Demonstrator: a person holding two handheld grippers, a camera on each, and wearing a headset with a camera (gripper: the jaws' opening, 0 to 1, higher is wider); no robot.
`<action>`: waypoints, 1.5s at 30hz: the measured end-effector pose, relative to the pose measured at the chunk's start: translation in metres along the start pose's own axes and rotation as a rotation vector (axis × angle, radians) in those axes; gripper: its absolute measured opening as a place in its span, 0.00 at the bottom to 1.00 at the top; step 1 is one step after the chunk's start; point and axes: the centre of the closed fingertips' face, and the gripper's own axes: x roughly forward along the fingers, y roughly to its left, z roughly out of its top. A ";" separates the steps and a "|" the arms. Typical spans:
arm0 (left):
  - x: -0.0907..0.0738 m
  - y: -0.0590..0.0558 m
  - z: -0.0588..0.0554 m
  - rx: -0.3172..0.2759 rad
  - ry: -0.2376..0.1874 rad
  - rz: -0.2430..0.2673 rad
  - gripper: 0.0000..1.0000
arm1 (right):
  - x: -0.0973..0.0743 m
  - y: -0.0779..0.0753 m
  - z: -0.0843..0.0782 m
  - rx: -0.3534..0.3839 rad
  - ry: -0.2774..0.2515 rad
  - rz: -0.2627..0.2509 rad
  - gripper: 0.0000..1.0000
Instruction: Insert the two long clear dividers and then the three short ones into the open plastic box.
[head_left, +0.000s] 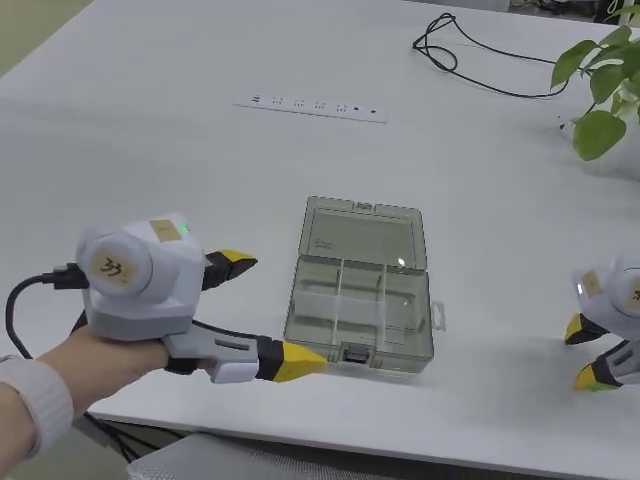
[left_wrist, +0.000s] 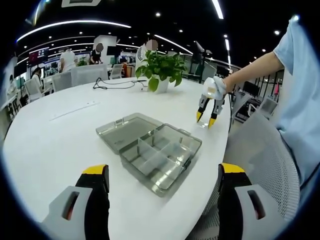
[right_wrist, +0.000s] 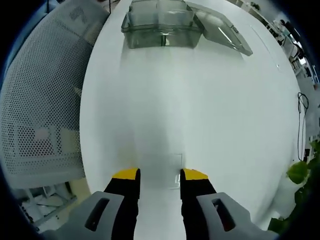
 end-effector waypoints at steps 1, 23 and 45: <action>0.000 0.000 0.000 -0.003 -0.001 0.000 0.92 | 0.000 0.000 0.000 -0.003 -0.001 0.000 0.32; 0.008 0.006 0.005 -0.162 -0.036 0.012 0.84 | -0.034 -0.016 0.079 -0.102 -0.172 -0.106 0.32; 0.042 -0.019 0.042 -0.401 -0.067 -0.121 0.59 | -0.094 -0.013 0.207 -0.329 -0.356 -0.293 0.32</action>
